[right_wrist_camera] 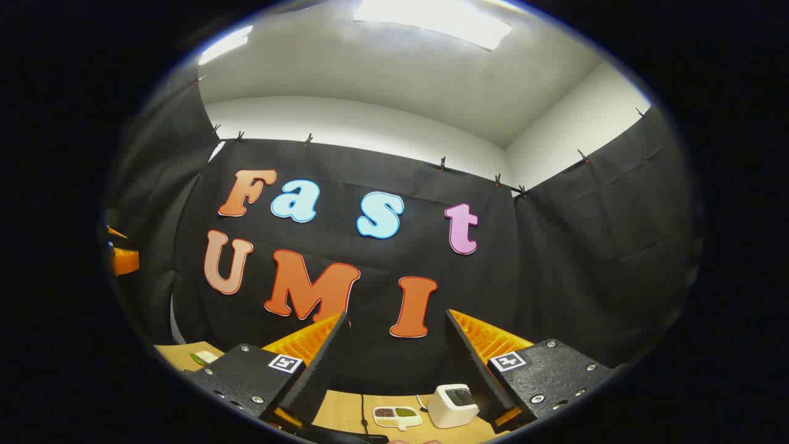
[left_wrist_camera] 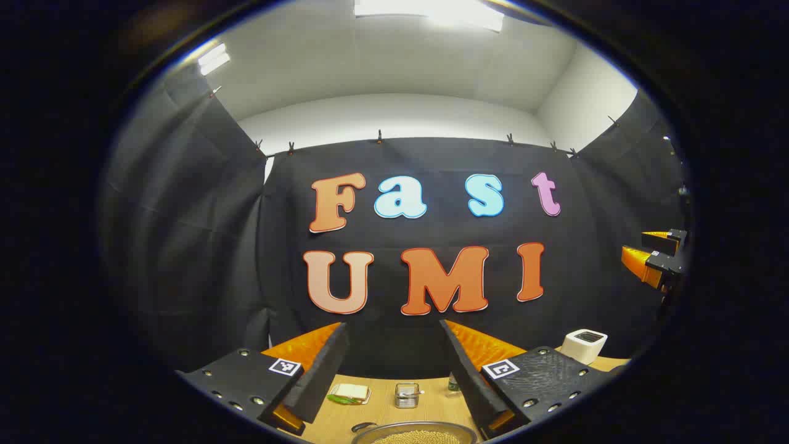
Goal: First push the handle of the pot to place it horizontally, then grasp the pot with both hands and set it on the induction cooktop.
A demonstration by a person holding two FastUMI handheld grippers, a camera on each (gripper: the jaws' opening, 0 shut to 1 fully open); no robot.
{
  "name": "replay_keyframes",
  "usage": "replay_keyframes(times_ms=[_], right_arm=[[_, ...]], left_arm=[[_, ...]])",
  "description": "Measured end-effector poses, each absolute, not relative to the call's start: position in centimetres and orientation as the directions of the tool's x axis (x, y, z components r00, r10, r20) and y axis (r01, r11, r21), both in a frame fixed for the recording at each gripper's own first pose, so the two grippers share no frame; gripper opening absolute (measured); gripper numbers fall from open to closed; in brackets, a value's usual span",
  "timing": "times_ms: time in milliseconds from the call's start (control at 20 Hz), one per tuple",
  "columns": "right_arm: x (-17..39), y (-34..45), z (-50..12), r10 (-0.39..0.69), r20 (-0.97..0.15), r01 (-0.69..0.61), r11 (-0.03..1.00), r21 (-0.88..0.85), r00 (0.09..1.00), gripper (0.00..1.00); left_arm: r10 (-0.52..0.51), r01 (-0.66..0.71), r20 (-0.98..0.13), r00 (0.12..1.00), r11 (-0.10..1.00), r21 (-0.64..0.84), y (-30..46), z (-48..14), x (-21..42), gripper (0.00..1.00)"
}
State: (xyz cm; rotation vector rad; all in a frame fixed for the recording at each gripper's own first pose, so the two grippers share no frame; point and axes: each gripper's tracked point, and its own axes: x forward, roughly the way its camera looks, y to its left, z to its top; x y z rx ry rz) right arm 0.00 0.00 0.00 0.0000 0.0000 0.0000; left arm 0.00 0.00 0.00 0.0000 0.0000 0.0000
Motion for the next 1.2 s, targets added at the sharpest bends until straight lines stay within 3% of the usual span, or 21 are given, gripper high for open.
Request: replay_keyframes(times_ms=[350,750,1100,1200], right_arm=[[1.7,-4.0,-1.0,0.083,0.009,-0.083,0.997,-0.004,0.997,0.95],[2.5,-7.1,-4.6,0.196,-0.025,-0.195,0.981,0.020,0.980,0.95],[3.2,-8.6,-6.8,0.157,-0.064,-0.154,0.987,0.053,0.986,0.95],[3.2,-8.6,-7.1,0.122,-0.078,-0.118,0.991,0.059,0.989,0.95]], left_arm=[[0.101,-0.101,0.019,0.995,0.995,-0.015,-2.7,2.1,-0.3,0.91],[0.105,-0.105,0.034,0.994,0.994,-0.004,-9.7,2.8,-1.0,0.91],[0.053,-0.052,-0.035,0.998,0.998,0.020,-11.6,0.5,-0.2,0.89],[0.015,-0.014,-0.062,0.998,1.000,0.021,-11.7,-0.7,0.4,0.92]])
